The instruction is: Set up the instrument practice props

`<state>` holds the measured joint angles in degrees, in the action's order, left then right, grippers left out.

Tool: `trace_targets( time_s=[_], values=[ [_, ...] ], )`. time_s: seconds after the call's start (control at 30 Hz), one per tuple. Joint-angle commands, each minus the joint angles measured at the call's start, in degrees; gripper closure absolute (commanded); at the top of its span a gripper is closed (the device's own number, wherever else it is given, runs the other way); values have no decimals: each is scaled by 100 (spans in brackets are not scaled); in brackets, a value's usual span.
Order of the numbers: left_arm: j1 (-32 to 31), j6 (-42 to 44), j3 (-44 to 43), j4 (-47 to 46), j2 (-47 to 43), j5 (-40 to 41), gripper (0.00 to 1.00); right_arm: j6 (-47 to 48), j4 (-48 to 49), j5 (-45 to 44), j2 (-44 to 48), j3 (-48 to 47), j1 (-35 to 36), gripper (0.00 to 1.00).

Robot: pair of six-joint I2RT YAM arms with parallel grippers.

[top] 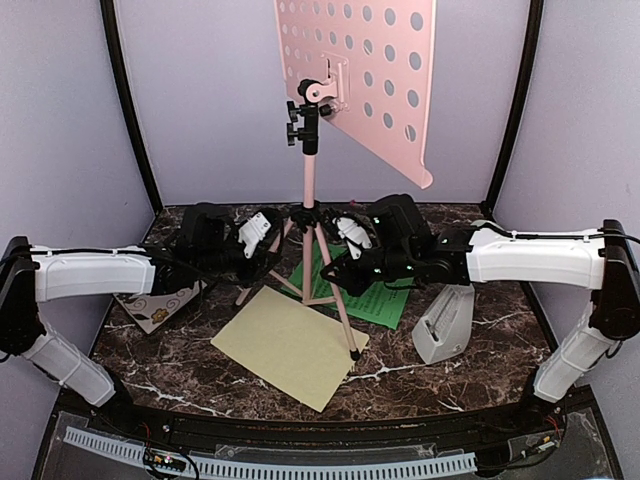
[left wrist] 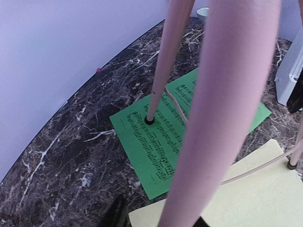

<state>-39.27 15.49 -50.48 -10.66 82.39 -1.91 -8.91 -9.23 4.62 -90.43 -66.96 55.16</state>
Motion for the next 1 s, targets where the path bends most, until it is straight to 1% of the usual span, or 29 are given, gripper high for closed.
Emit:
trace_targets(
  time_s=[0.0, 0.07, 0.17, 0.47, 0.67, 0.77, 0.9, 0.97],
  values=[
    [55, 165, -61, -219, -120, 244, 78, 13, -432, -3, 52, -111, 78, 100],
    [53, 165, 52, -144, -230, 252, 89, -8, -561, -80, 79, -147, 79, 100],
    [60, 187, 313, -80, -390, 285, 100, -32, -815, -206, 155, -163, 79, 100],
    [59, 312, 913, -7, -784, 763, 100, -108, -1256, -458, 899, 519, 67, 100],
    [59, 203, 1003, 30, -996, 758, 100, -209, -1262, -482, 1154, 783, 57, 100],
    [60, 137, 874, -6, -955, 748, 100, -196, -1185, -486, 1025, 593, 56, 100],
    [61, 116, 772, -410, -981, 943, 100, -127, -1154, -623, 883, 146, 57, 100],
    [61, 172, 704, -575, -956, 1056, 100, -96, -1168, -702, 862, -223, 57, 100]
  ],
)
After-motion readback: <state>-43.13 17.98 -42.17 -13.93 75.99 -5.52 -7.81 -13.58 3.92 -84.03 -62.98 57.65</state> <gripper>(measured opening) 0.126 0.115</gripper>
